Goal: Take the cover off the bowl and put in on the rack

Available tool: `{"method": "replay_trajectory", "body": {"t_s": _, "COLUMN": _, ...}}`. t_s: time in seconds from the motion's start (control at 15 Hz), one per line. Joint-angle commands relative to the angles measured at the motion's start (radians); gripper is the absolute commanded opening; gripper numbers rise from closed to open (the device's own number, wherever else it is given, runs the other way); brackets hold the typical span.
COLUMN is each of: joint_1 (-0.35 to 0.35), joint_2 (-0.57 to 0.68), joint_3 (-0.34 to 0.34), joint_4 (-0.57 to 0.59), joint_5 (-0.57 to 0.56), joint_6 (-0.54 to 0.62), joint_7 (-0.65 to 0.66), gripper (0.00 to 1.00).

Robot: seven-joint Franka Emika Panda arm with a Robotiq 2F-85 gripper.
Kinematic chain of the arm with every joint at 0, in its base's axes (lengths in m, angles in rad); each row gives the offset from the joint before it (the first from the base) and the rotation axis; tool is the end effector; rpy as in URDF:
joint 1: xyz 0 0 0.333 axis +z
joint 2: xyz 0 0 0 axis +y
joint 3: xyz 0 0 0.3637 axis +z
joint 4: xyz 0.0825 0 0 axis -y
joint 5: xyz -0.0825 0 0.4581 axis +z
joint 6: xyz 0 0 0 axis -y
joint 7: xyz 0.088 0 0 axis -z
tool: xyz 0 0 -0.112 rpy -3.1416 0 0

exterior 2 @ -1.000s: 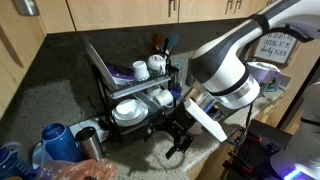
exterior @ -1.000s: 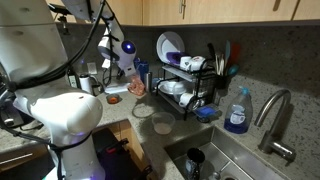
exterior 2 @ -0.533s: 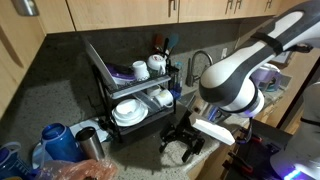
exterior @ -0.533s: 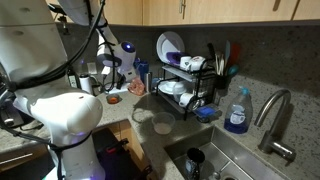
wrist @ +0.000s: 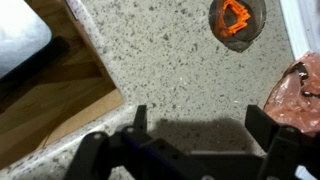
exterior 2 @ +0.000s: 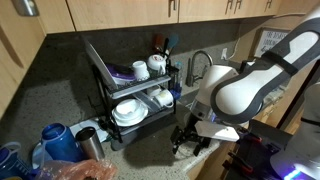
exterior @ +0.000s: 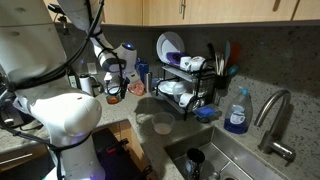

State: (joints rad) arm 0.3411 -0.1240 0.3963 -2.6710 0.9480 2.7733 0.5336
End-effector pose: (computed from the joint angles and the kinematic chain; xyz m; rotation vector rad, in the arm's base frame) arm 0.3645 0.2793 0.2690 -2.5666 0.8651 0.0727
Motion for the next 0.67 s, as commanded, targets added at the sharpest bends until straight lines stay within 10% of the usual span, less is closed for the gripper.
{"method": "replay_trajectory", "body": {"t_s": 0.0, "joint_1": -0.033, "joint_2": -0.084, "joint_3": -0.018, "joint_4": -0.051, "joint_5": -0.176, "joint_6": -0.088, "joint_7": 0.067, "gripper": 1.00}}
{"method": "replay_trajectory", "body": {"t_s": 0.6, "joint_1": -0.030, "joint_2": -0.230, "joint_3": -0.135, "joint_4": -0.043, "joint_5": -0.235, "joint_6": -0.459, "joint_7": -0.212, "gripper": 1.00}}
